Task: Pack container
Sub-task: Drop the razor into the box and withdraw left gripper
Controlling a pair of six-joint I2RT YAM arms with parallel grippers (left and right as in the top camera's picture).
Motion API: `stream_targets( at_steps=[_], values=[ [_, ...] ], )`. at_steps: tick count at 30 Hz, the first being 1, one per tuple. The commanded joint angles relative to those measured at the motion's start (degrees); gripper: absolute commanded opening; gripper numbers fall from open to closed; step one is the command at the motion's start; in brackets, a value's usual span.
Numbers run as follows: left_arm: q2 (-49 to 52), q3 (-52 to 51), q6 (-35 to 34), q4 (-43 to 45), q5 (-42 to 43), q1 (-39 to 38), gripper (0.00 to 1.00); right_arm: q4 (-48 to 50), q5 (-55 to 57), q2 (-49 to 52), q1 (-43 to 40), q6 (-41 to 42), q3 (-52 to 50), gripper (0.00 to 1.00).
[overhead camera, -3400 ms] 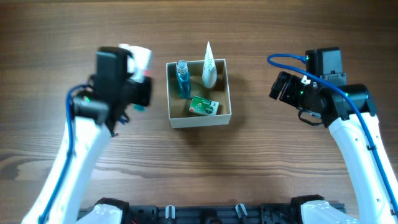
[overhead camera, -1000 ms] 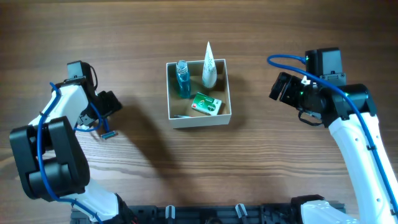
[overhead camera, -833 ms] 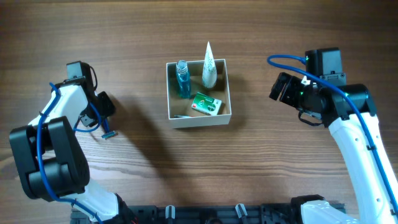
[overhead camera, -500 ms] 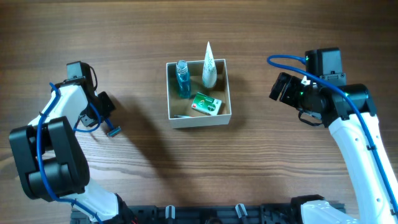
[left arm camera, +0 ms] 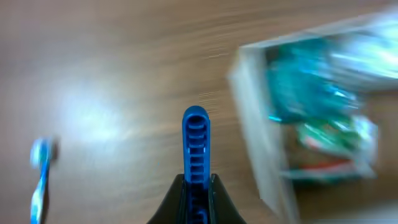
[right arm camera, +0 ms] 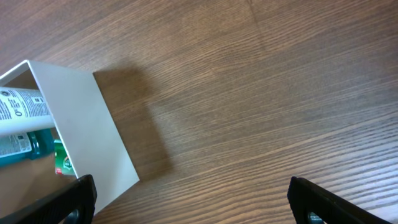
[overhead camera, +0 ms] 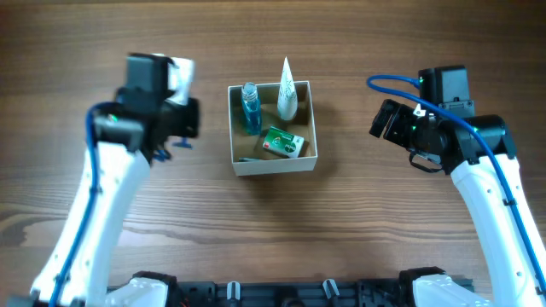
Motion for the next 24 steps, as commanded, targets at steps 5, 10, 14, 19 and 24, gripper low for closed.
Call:
stream_targets(
  at_steps=[5, 10, 14, 19, 24],
  values=[
    [0.87, 0.35, 28.79, 3.32, 0.87, -23.10, 0.04, 0.31, -0.72, 0.66, -0.17, 0.33, -0.31, 1.00],
    [7.91, 0.35, 28.89, 8.07, 0.94, -23.89, 0.04, 0.26, -0.72, 0.66, -0.17, 0.17, -0.31, 1.00],
    [13.49, 0.35, 28.85, 8.20, 0.92, -23.89, 0.34, 0.22, -0.74, 0.66, -0.17, 0.17, -0.28, 1.00],
    [13.94, 0.35, 28.48, 8.17, 0.15, -23.89, 0.54, -0.20, -0.70, 0.66, -0.17, 0.07, -0.28, 1.00],
    [1.97, 0.46, 14.58, 6.45, -11.72, -21.49, 0.83, -0.13, -0.70, 0.66, -0.17, -0.28, -0.28, 1.00]
  ],
)
